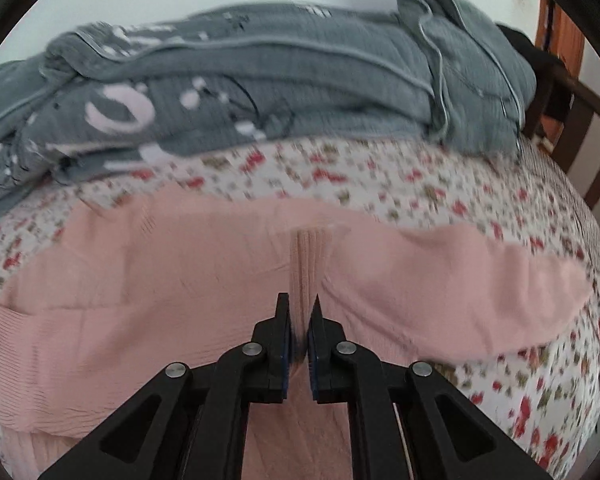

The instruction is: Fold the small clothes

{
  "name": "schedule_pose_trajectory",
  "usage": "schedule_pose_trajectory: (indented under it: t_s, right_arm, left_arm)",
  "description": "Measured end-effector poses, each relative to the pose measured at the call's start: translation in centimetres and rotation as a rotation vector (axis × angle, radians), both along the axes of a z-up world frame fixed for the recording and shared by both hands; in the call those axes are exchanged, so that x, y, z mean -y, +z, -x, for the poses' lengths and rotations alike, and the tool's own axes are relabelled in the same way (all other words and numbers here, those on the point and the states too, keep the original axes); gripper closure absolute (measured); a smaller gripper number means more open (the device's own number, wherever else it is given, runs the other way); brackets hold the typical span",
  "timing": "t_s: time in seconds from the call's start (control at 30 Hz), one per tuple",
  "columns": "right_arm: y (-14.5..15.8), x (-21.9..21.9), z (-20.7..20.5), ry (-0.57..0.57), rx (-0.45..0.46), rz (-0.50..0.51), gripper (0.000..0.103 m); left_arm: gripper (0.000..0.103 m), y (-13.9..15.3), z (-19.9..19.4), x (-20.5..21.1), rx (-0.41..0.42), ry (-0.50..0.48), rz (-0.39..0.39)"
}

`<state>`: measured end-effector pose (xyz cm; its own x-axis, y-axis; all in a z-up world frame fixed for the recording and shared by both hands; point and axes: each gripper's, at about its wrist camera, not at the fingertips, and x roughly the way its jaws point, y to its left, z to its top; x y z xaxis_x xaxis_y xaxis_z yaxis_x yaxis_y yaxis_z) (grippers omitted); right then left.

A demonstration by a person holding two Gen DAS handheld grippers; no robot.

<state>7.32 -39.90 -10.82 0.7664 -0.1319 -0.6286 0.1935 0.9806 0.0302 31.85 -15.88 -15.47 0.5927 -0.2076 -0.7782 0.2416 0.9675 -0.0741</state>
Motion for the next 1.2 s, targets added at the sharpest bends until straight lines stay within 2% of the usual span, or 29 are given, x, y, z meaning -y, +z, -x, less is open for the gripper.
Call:
schedule_pose_trajectory:
  t_s: [0.03, 0.07, 0.1, 0.17, 0.2, 0.33, 0.47, 0.57, 0.63, 0.73, 0.87, 0.9, 0.97, 1.0, 1.07, 1.1, 1.17, 1.2]
  right_arm:
    - [-0.1, -0.3, -0.3, 0.006, -0.001, -0.002, 0.000]
    - [-0.2, -0.6, -0.7, 0.014, -0.001, -0.006, 0.000]
    - [-0.2, -1.0, -1.2, 0.030, 0.002, -0.014, 0.000]
    - [-0.2, -1.8, -2.0, 0.053, 0.008, -0.028, 0.000]
    - [-0.1, -2.2, -2.6, 0.066, 0.013, -0.037, 0.000]
    - [0.2, -4.4, -5.9, 0.134, 0.025, -0.103, 0.000]
    - [0.0, -6.9, -9.7, 0.208, 0.030, -0.182, 0.001]
    - [-0.4, -9.2, -12.7, 0.220, 0.029, -0.178, 0.009]
    - [-0.9, -10.7, -15.0, 0.239, -0.002, -0.174, 0.021]
    - [-2.0, -12.6, -18.4, 0.273, -0.058, -0.168, 0.025]
    - [-3.8, -14.1, -22.4, 0.269, -0.170, -0.140, 0.029]
    - [-4.3, -14.4, -23.3, 0.268, -0.195, -0.134, 0.032]
    - [-5.3, -14.7, -24.2, 0.262, -0.235, -0.122, 0.046]
    - [-6.1, -15.1, -24.7, 0.270, -0.270, -0.111, 0.065]
    - [-6.5, -15.4, -24.9, 0.268, -0.273, -0.079, 0.082]
    - [-6.1, -15.4, -24.4, 0.267, -0.239, -0.057, 0.098]
    - [-5.1, -14.8, -23.6, 0.282, -0.177, -0.087, 0.098]
    - [-4.5, -14.1, -23.0, 0.280, -0.134, -0.119, 0.099]
  left_arm:
    - [0.084, 0.0, 0.0, -0.3, -0.020, -0.012, 0.002]
    - [0.067, 0.1, 0.1, -0.6, -0.027, -0.014, 0.002]
    - [0.052, 0.7, 0.4, -1.4, -0.007, -0.003, 0.005]
    - [0.032, 2.0, 1.3, -3.3, 0.071, 0.025, 0.012]
    - [0.028, 2.9, 1.9, -4.8, 0.114, 0.045, 0.018]
    - [0.026, 4.7, 3.3, -11.3, 0.184, 0.135, 0.014]
    - [0.025, 4.9, 4.8, -19.3, 0.229, 0.276, -0.023]
    - [0.025, 3.9, 5.5, -25.4, 0.192, 0.350, 0.003]
    - [0.025, 2.9, 5.6, -28.6, 0.159, 0.381, 0.034]
    - [0.025, 1.5, 5.7, -32.4, 0.116, 0.404, 0.067]
    - [0.025, -0.2, 4.9, -34.0, 0.087, 0.402, 0.128]
    - [0.025, -0.5, 4.6, -33.8, 0.083, 0.400, 0.129]
    - [0.025, -1.2, 3.6, -33.5, 0.068, 0.389, 0.114]
    - [0.025, -1.4, 3.3, -33.2, 0.061, 0.386, 0.104]
    - [0.025, -2.0, 2.5, -32.8, 0.044, 0.389, 0.081]
    - [0.025, -1.9, 2.4, -32.6, 0.043, 0.385, 0.083]
    - [0.027, -1.2, 2.5, -32.6, 0.070, 0.391, 0.105]
    - [0.025, -0.6, 2.7, -32.5, 0.109, 0.383, 0.130]
